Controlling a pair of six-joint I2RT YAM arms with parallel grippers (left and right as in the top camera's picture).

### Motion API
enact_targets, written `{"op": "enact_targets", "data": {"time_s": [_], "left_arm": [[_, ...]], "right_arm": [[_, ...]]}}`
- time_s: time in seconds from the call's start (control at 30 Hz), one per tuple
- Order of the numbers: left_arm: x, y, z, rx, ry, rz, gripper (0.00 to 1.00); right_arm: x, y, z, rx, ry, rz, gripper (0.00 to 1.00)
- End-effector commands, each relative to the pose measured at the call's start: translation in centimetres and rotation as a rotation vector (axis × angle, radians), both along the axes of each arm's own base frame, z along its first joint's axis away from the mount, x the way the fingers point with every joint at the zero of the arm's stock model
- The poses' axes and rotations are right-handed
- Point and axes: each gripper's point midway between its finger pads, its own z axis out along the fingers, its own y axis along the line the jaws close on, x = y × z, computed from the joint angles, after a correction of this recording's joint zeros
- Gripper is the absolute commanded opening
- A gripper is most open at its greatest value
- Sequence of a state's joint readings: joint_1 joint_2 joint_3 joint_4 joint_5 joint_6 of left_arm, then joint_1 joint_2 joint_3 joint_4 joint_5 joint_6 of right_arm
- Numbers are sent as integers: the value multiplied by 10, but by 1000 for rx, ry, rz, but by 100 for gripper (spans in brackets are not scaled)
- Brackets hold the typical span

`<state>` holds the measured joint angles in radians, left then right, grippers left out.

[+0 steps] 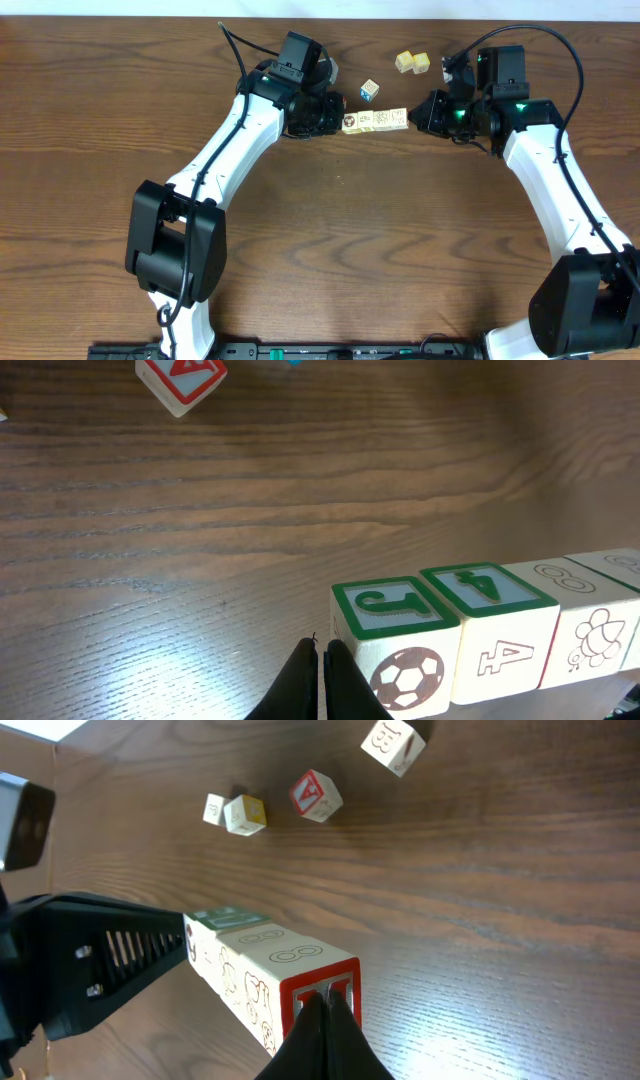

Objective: Lift 4 blocks

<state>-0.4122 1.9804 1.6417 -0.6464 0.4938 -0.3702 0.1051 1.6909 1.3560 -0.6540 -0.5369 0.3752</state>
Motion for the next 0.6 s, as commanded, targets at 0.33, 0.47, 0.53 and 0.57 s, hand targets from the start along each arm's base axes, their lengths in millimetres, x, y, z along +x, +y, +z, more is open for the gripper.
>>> {"op": "enact_targets", "data": {"time_s": [0.33, 0.47, 0.53, 0.57], "left_arm": [[-26, -44, 32, -169, 15, -133, 7], [-27, -43, 36, -171, 9, -134, 7], [-27, -43, 39, -173, 3, -134, 7], [-28, -43, 41, -175, 0, -135, 7]], "right_arm": [[-19, 36, -2, 45, 50, 96, 1], [-18, 31, -6, 14, 52, 76, 1], [-18, 31, -6, 11, 52, 74, 1], [-18, 31, -6, 12, 53, 75, 1]]}}
